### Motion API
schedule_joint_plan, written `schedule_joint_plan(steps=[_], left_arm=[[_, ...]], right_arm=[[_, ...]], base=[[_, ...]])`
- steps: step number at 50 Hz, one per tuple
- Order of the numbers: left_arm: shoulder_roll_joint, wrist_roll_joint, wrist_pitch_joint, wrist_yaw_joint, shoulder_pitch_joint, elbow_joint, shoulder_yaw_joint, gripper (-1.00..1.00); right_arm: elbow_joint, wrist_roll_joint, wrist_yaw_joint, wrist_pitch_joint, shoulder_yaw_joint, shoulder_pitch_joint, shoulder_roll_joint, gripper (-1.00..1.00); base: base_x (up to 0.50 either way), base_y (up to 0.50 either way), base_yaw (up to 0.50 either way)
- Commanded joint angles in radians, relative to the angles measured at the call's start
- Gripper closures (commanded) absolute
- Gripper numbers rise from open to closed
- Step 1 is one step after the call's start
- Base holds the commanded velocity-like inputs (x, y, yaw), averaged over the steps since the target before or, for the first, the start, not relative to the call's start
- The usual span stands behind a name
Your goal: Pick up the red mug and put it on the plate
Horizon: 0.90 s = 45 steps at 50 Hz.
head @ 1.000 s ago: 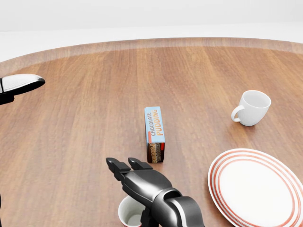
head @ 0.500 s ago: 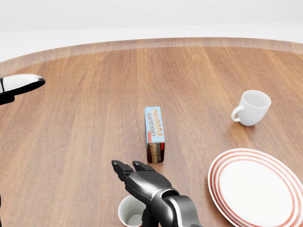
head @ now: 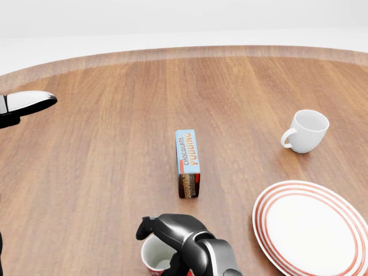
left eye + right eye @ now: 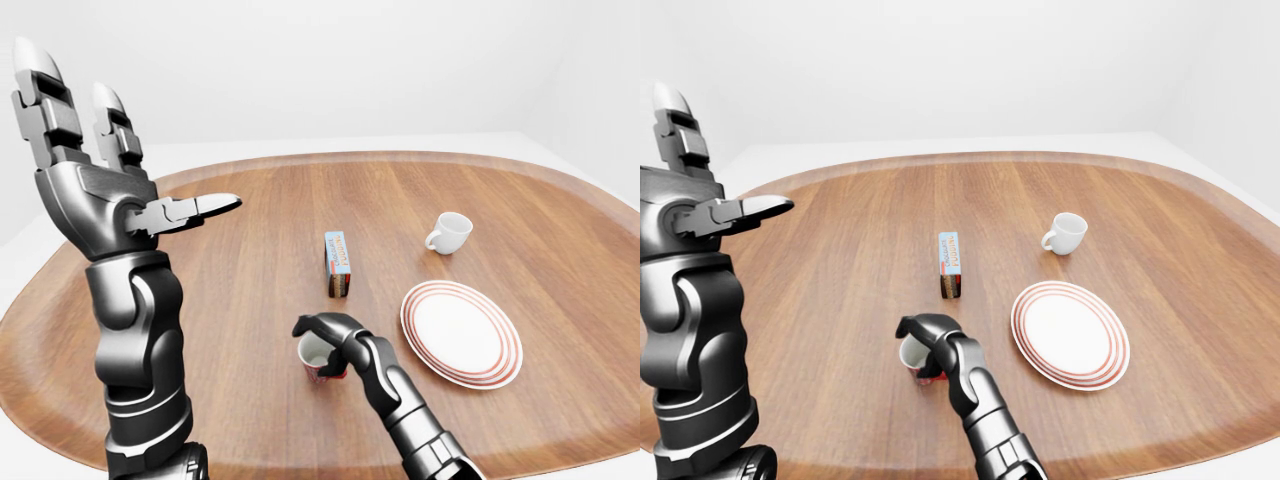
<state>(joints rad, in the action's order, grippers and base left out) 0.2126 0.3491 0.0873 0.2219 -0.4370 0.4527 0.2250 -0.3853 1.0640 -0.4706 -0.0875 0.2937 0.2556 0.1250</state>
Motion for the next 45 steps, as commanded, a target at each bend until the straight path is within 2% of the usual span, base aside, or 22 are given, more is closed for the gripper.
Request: schedule_joint_plan(steps=[1,13,22,28,37,45], left_arm=[[-0.001,-0.003,0.0,-0.002,0.002,-0.003,-0.001,-1.0],[-0.001,-0.002,0.0,0.001,-0.008,0.001,-0.004,-1.0],[-0.003,-0.007,0.0,-0.002,-0.004,-0.001,-0.006,-1.0],[-0.003,-0.009,0.0,-0.005,-0.002,0.003,-0.005,-1.0],[0.001,-0.007,0.0,-0.005,-0.005,-0.001,-0.001,-1.0],[0.003,-0.002,0.0,-0.002,-0.005,0.007,0.002,-1.0]], right_arm=[[-0.022,0.03,0.005,0.0,-0.003,-0.004,-0.006,1.0],[0.061,0.031,-0.044,0.0,-0.001,-0.037,-0.017,1.0],[0.435,0.013,-0.224,0.0,-0.038,-0.101,-0.059,1.0],[0.608,0.013,-0.227,0.0,-0.054,-0.081,-0.074,1.0],[0.679,0.022,-0.227,0.0,-0.08,-0.096,-0.095,1.0],[0.707,0.019,-0.227,0.0,-0.161,-0.127,-0.152,1.0]], base=[[0.0,0.0,0.0],[0.0,0.0,0.0],[0.0,0.0,0.0],[0.0,0.0,0.0],[0.0,0.0,0.0],[0.0,0.0,0.0]])
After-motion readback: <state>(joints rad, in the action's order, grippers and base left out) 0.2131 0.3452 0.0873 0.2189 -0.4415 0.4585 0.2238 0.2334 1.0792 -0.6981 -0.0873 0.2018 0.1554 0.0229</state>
